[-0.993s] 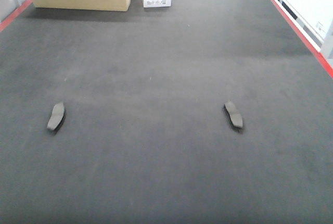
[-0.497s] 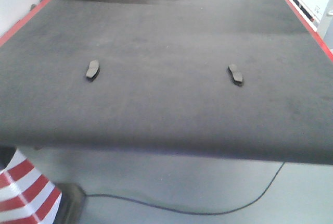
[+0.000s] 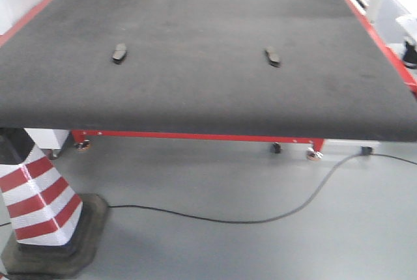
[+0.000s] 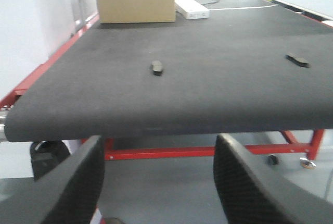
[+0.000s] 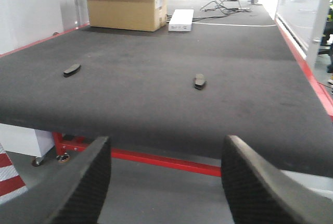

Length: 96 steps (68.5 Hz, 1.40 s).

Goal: Move and align brake pads A on conveyor
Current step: 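Back away from the conveyor and turn toward the aisle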

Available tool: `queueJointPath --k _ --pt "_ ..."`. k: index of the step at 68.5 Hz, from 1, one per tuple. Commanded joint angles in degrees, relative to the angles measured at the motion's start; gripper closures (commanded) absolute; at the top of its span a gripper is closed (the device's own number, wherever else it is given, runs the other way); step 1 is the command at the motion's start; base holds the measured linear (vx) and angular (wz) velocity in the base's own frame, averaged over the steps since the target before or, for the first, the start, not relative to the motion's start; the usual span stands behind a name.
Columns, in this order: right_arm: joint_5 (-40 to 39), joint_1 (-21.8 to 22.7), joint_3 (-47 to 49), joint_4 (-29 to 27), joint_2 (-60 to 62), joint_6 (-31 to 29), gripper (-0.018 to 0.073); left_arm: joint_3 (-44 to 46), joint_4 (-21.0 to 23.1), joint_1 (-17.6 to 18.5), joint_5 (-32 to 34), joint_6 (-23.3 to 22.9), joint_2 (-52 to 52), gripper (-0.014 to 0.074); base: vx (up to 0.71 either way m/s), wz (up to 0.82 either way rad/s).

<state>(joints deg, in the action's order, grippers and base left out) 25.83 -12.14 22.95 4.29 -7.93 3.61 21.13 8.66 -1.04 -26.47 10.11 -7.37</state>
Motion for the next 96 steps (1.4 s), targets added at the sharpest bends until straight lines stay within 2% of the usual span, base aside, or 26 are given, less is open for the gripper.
queueJointPath --k 1,18,74,96 --pt "-4.0 0.1 1.3 0.6 -0.6 -0.5 0.0117 1.5 0.5 0.0 4.0 -0.1 -0.8 0.0146 -0.31 -0.24" --pt "-4.0 0.1 1.3 0.6 -0.6 -0.5 0.0117 1.5 0.5 0.0 3.9 -0.1 -0.8 0.0146 -0.26 -0.45" --pt "-4.0 0.1 1.3 0.6 -0.6 -0.5 0.0117 1.5 0.5 0.0 3.2 -0.1 -0.8 0.0146 -0.14 -0.70" --pt "-4.0 0.1 1.3 0.6 -0.6 -0.5 0.0117 1.5 0.5 0.0 3.2 -0.1 -0.8 0.0146 -0.08 -0.91"
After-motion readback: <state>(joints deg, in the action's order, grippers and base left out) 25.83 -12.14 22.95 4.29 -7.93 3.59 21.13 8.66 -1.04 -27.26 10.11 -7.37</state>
